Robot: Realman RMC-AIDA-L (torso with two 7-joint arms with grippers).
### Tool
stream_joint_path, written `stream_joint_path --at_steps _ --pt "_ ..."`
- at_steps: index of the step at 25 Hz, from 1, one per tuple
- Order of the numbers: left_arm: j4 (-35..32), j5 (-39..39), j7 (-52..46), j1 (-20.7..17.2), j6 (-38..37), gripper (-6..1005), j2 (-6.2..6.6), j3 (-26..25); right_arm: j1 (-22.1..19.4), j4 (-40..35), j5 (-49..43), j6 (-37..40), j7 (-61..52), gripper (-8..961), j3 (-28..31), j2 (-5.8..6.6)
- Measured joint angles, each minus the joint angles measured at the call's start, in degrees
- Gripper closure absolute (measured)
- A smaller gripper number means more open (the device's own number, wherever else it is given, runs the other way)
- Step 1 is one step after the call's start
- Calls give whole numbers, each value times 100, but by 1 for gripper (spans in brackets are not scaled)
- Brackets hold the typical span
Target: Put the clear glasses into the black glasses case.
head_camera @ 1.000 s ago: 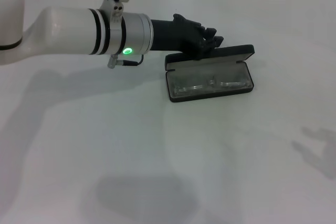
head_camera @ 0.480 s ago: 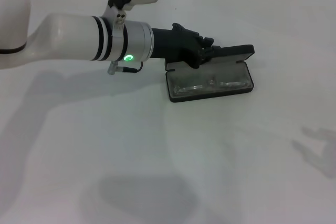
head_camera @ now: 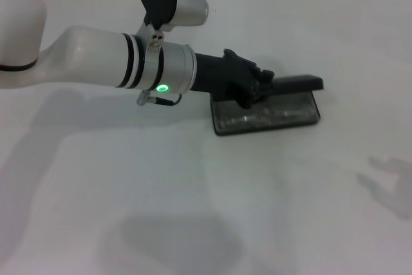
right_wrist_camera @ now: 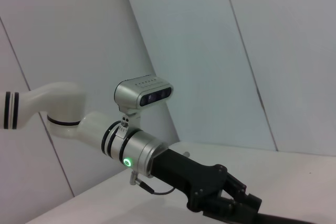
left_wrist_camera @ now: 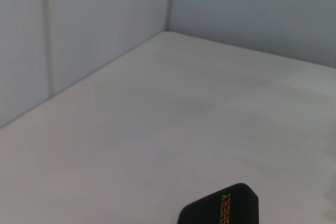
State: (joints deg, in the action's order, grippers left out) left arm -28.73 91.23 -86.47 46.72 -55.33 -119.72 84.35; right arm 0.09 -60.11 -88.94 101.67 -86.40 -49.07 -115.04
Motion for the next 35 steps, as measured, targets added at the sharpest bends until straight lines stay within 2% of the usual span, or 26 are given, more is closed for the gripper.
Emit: stream_joint_path --at_steps 4,18,22,25,27,30,32,35 --pt "-59 3 27 -21 -238 780 5 12 -10 7 0 28 0 560 2 0" --pt "-82 242 66 -321 -341 766 1 20 56 -9 16 46 -2 560 -2 -6" --pt "-394 278 136 -492 -503 763 -10 258 61 1 13 57 -13 560 0 -8" --pt "-866 250 133 -702 -671 760 -17 380 54 -1 11 105 -28 560 3 -9" --pt "-1476 205 76 -983 -912 758 -20 386 37 -21 7 138 -32 560 4 -9" --pt "-2757 -73 -11 -1642 -1384 755 -7 372 33 -46 -88 254 -10 560 8 10" --pt "-3594 -336 -17 -2118 -1893 753 33 203 115 -43 -228 355 -5 560 9 21" --pt "-3971 -567 62 -2372 -2972 750 45 -391 284 -6 -306 527 -3 560 -34 21"
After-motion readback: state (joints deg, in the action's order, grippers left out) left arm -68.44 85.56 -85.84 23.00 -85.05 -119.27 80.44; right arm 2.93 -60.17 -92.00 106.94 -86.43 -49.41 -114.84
